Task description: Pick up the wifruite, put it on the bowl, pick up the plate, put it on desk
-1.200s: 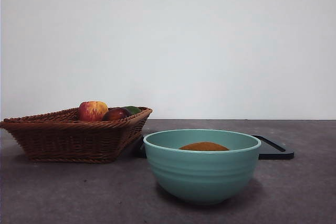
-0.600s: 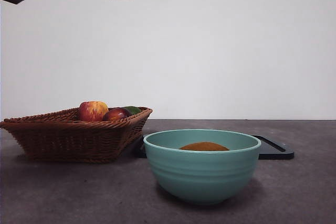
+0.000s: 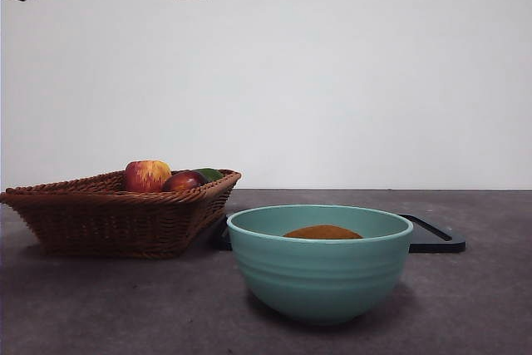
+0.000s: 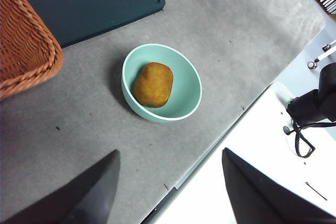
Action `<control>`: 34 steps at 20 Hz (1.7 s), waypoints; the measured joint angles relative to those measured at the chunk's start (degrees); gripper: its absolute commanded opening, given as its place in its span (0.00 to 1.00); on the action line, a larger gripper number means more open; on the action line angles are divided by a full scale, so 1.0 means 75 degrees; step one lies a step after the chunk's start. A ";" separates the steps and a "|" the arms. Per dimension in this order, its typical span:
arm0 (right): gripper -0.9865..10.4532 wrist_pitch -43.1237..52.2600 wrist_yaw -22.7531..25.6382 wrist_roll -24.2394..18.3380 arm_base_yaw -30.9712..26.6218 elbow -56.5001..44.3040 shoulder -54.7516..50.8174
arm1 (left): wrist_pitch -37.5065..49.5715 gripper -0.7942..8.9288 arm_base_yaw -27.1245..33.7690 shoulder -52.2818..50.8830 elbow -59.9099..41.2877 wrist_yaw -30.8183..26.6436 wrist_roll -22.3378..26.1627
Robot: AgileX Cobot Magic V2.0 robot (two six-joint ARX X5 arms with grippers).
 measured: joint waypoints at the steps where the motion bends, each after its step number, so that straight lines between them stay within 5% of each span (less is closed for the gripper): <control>1: 0.47 0.0003 0.0003 0.0114 0.0017 -0.0009 0.0093 | 0.0000 0.40 0.0000 0.0000 0.0000 0.0000 0.0000; 8: 0.42 0.1614 0.0111 0.1413 0.0755 -0.1717 0.0650 | 0.0000 0.40 0.0000 0.0000 0.0000 0.0000 0.0000; 13: 0.39 0.3337 0.1183 0.2296 0.1801 -0.2422 0.1545 | 0.0017 0.40 0.0000 0.0000 0.0000 0.0003 0.0000; 23: 0.23 0.5307 0.3147 0.2634 0.3083 -0.2422 0.3826 | 0.0026 0.40 0.0000 0.0000 0.0000 0.0003 0.0000; 34: 0.11 0.5989 0.3343 0.2643 0.3165 -0.2422 0.4505 | 0.0026 0.40 0.0000 0.0000 0.0000 0.0000 0.0000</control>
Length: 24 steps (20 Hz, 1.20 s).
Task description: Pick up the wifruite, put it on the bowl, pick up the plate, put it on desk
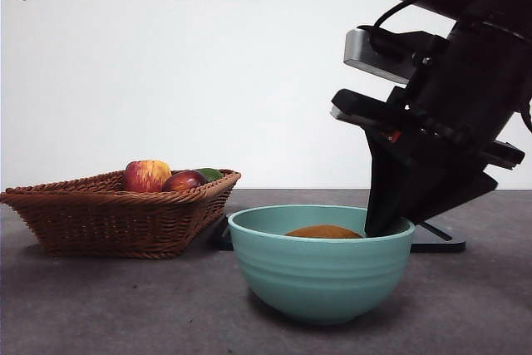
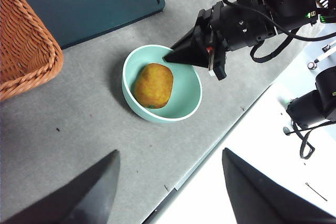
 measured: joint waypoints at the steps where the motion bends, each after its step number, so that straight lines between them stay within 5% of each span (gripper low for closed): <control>1: 0.10 0.0015 -0.0003 0.0000 0.0000 0.0000 0.0000 | 0.0000 0.40 0.0000 0.0000 0.0000 0.0000 0.0000; 14: 0.10 -0.0746 -0.0137 -0.0125 -0.0047 0.1154 0.0000 | 0.0000 0.40 0.0000 0.0000 0.0000 0.0000 0.0026; 24: 0.10 -0.0959 -0.0146 -0.0901 -0.1466 0.3200 0.1174 | -0.0006 0.40 0.0000 0.0003 0.0000 0.0000 0.0026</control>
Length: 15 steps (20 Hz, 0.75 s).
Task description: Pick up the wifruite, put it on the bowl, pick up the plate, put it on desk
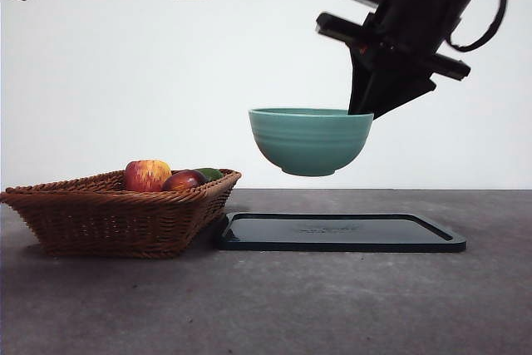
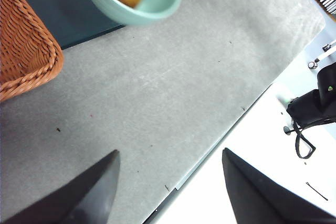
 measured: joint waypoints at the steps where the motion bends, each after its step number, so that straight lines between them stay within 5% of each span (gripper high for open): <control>1: 0.10 0.0009 0.0000 -0.0079 -0.0090 0.0166 0.0216 | 0.0000 0.40 0.0000 0.0000 0.0000 0.0000 0.0000; 15: 0.10 0.1107 -0.0102 -0.0391 -0.0807 0.0574 0.2110 | -0.0023 0.40 0.0000 0.0000 0.0000 0.0000 0.0000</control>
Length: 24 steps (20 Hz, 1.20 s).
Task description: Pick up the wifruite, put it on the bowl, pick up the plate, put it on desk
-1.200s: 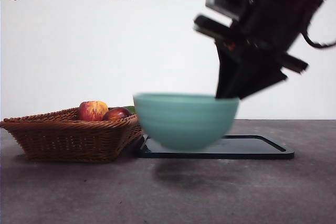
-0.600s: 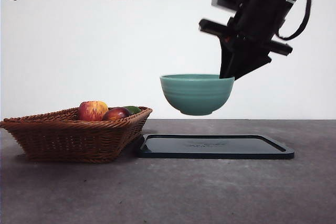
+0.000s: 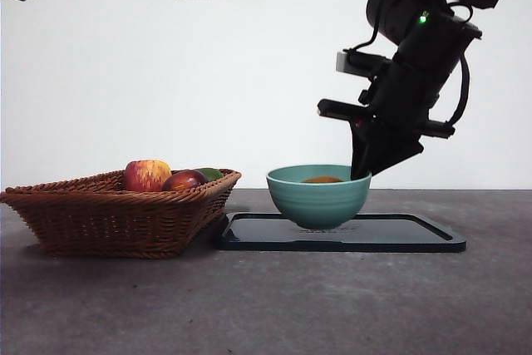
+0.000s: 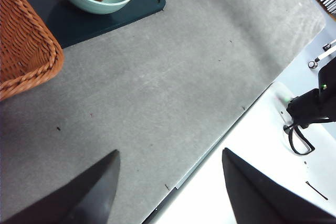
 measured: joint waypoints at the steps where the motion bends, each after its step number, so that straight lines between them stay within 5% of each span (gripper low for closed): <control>1: 0.10 0.0009 -0.0041 0.0000 -0.0009 0.0000 0.0087 | 0.0000 0.40 0.0000 0.0000 0.0000 0.0000 0.0000; 7: 0.11 0.0017 -0.0099 0.0000 -0.0038 0.0000 0.0189 | 0.0000 0.40 0.0000 0.0000 0.0000 0.0000 0.0000; 10: 0.26 0.0000 -0.0105 0.0003 -0.0035 0.0000 0.0189 | 0.0000 0.40 0.0000 0.0000 0.0000 0.0000 0.0000; 16: 0.27 -0.0105 -0.0102 0.0015 -0.0035 0.0003 0.0134 | 0.0000 0.40 0.0000 0.0000 0.0000 0.0000 0.0000; 24: 0.30 -0.1046 0.0073 0.0026 -0.0044 0.0017 -0.1920 | 0.0003 0.40 0.0000 0.0000 0.0000 0.0000 0.0000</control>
